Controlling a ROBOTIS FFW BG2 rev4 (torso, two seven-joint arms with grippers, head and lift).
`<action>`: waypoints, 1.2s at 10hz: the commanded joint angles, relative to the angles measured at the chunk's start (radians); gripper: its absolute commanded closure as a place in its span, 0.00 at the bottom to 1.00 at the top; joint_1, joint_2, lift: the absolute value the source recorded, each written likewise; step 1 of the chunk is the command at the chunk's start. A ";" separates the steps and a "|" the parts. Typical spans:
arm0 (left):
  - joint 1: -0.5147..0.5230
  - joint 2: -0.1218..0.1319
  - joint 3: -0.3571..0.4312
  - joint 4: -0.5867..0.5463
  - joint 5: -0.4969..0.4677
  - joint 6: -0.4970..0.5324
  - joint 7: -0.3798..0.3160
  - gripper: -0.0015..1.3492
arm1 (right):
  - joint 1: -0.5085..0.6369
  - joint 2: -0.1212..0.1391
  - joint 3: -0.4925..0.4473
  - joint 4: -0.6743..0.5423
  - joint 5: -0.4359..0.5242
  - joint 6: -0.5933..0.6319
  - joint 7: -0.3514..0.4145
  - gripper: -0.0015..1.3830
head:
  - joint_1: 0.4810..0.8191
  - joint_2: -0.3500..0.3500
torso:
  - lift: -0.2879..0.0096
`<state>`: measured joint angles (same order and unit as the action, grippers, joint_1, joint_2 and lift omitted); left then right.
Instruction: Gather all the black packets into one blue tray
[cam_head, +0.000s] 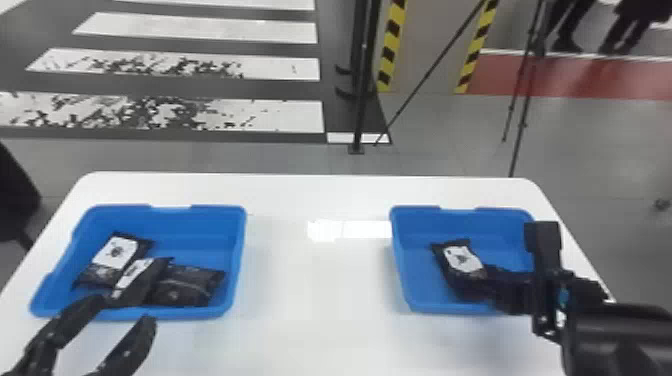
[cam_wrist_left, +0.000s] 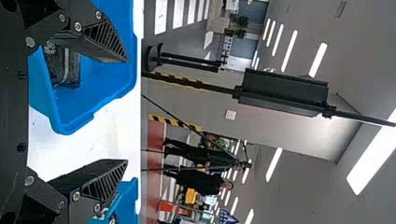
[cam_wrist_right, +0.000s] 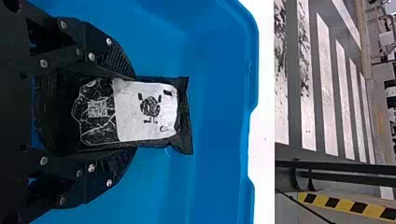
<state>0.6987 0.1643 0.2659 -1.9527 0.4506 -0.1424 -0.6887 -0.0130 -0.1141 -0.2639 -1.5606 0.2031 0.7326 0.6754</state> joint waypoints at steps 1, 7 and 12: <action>-0.004 0.001 -0.003 0.005 0.002 0.000 0.000 0.22 | -0.012 -0.001 0.005 0.021 0.012 0.011 0.004 0.84 | 0.63 0.39 | 0.60; -0.043 0.017 -0.013 0.005 0.020 0.029 -0.026 0.22 | 0.111 0.010 -0.015 -0.252 -0.002 0.028 -0.003 0.93 | 0.63 0.38 | 0.60; -0.257 0.055 -0.072 0.005 0.104 0.346 -0.149 0.23 | 0.283 0.010 0.148 -0.640 -0.091 0.067 0.012 0.93 | 0.63 0.40 | 0.60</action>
<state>0.4813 0.2138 0.2027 -1.9475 0.5501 0.1417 -0.8344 0.2574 -0.1009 -0.1574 -2.1741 0.1323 0.7988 0.6872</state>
